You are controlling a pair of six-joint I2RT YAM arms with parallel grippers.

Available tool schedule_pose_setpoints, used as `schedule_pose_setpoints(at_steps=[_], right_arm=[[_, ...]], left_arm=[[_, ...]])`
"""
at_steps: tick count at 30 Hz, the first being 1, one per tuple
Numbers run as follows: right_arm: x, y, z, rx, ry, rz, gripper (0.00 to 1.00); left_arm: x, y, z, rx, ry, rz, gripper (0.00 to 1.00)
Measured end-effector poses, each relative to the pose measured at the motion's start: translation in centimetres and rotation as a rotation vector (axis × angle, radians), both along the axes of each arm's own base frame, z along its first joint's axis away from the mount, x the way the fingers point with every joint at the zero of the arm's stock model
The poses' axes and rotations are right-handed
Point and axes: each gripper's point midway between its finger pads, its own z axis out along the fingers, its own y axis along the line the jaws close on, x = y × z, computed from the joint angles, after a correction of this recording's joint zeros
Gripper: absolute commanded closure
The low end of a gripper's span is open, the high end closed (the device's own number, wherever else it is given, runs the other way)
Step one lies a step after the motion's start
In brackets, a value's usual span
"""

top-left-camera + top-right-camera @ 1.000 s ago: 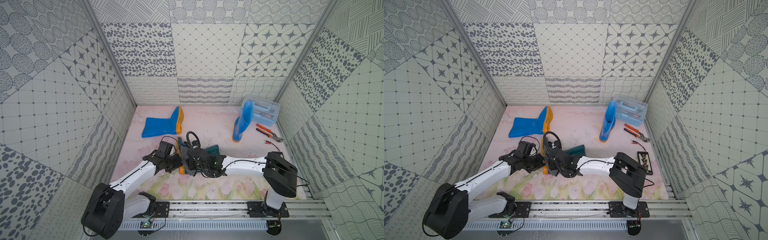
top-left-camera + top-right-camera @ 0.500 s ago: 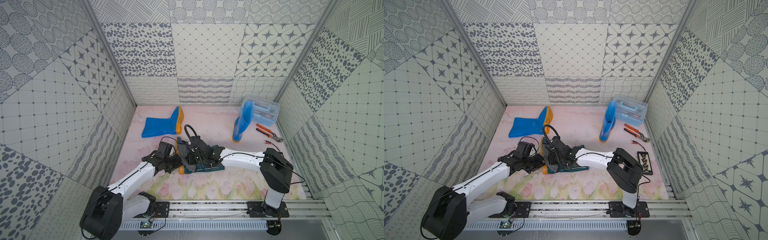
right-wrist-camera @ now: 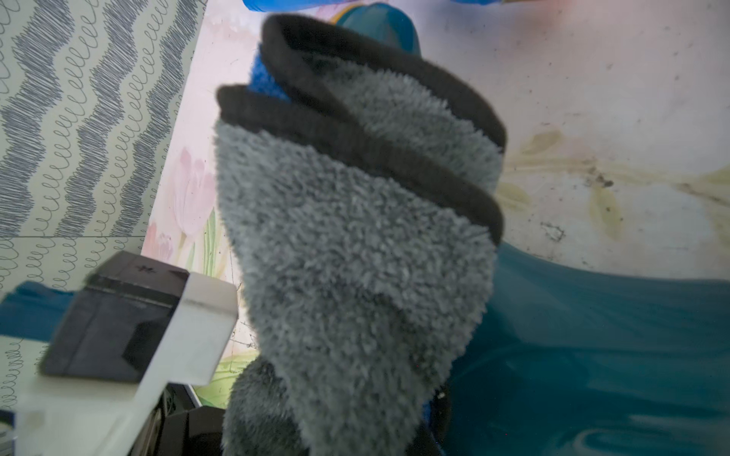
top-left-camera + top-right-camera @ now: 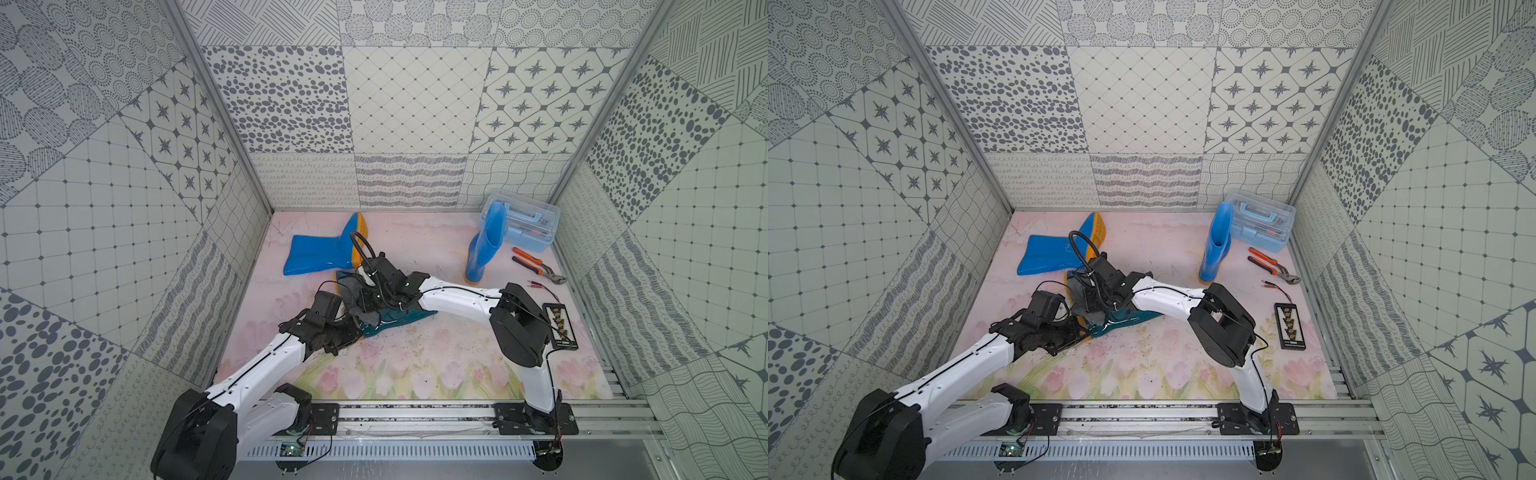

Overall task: Wipe the rubber boots with a cloth
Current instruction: Wipe the dirt off the rubber boot.

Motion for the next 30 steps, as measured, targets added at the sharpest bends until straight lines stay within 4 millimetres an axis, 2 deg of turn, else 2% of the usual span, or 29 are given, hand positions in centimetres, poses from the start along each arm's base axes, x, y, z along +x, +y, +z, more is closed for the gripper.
schedule_pose_setpoints(at_steps=[4, 9, 15, 17, 21, 23, 24, 30], right_arm=[[-0.8, -0.8, -0.4, 0.026, -0.020, -0.015, 1.00], [-4.0, -1.8, -1.3, 0.046, -0.019, -0.029, 1.00], [-6.7, -2.6, -1.4, 0.047, -0.001, -0.046, 1.00], [-8.1, -3.1, -1.9, 0.015, 0.019, -0.030, 1.00], [-9.3, -4.6, -1.8, -0.059, 0.033, -0.004, 1.00], [-8.6, -5.0, -1.0, -0.080, 0.023, 0.003, 1.00], [-7.6, -5.1, -0.1, -0.079, 0.007, -0.002, 1.00], [1.3, -6.3, 6.8, 0.000, -0.132, -0.097, 1.00]], left_arm=[[-1.0, 0.3, -1.0, 0.014, 0.046, -0.002, 1.00], [-1.5, 0.4, -1.2, 0.022, 0.072, -0.004, 1.00], [-1.4, 0.6, 0.2, 0.021, 0.056, 0.000, 1.00], [-1.2, 0.7, 1.2, 0.019, 0.031, 0.009, 0.90], [-0.4, 1.7, 3.0, 0.014, -0.024, 0.056, 0.60], [0.5, 2.3, 3.6, 0.016, -0.042, 0.093, 0.53], [0.9, 2.6, 3.8, 0.018, -0.044, 0.113, 0.51], [4.4, 3.4, 3.9, 0.044, 0.002, 0.174, 0.47]])
